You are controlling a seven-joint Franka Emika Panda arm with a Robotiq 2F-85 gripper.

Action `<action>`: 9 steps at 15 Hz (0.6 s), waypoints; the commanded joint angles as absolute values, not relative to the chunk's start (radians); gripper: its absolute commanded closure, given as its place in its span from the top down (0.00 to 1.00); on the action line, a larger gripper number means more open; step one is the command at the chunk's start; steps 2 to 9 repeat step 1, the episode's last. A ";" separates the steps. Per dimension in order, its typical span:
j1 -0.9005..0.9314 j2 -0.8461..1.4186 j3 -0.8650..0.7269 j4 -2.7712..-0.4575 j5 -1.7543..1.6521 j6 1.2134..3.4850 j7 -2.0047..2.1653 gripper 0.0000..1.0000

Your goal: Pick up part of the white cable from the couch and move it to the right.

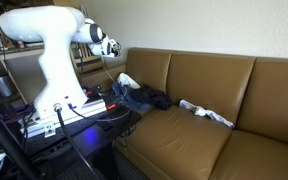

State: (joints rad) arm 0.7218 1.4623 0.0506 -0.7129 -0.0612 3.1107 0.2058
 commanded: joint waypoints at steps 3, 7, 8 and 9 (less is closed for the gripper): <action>0.722 1.462 0.032 -0.711 -0.061 3.118 0.228 1.00; 0.722 1.462 0.032 -0.711 -0.061 3.118 0.228 1.00; 0.722 1.462 0.032 -0.711 -0.061 3.118 0.228 1.00; 0.722 1.462 0.032 -0.711 -0.061 3.118 0.228 1.00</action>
